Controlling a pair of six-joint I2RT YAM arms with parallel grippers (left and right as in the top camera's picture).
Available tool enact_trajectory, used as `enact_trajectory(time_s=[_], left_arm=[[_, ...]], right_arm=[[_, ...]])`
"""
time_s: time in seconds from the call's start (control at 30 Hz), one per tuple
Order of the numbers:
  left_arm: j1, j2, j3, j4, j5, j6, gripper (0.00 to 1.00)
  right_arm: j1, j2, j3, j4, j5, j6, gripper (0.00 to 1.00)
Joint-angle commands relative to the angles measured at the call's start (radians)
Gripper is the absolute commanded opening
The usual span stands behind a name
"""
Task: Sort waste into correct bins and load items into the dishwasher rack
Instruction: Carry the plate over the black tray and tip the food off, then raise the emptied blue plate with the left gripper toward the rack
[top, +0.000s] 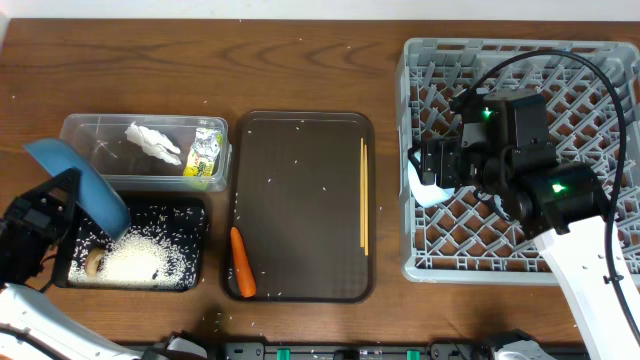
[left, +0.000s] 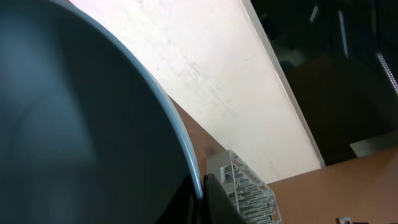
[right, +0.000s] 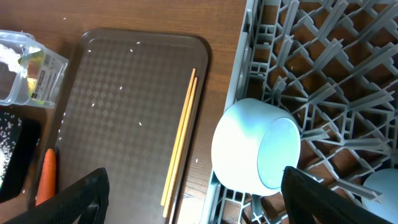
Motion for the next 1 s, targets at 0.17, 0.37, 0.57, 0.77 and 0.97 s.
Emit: enact_trajectory(time_s=[0.17,0.37,0.57,0.77,0.97], left_arm=[[-0.203,-0.011,0.003,0.121,0.106,0.007,0.06],[-0.562,-0.011,0.003,0.506,-0.003,-0.281,0.06],[-0.937,0.042,0.003,1.113,-0.219,-0.606,0.06],[-1.204,0.217,0.003,1.509,-0.423,-0.764,0.06],[-1.404,0.486,0.006,1.931,-0.712,-0.976,0.06]], right_arm=[[0.003,0.002,0.014,0.019,0.013,0.037,0.82],[-0.122,-0.055,0.053,0.039,0.013,0.109,0.82],[-0.277,-0.145,0.06,0.016,0.012,0.187,0.84],[-0.363,-0.197,0.06,-0.044,0.013,0.188,0.84],[-0.425,-0.2,0.06,-0.062,0.013,0.207,0.84]])
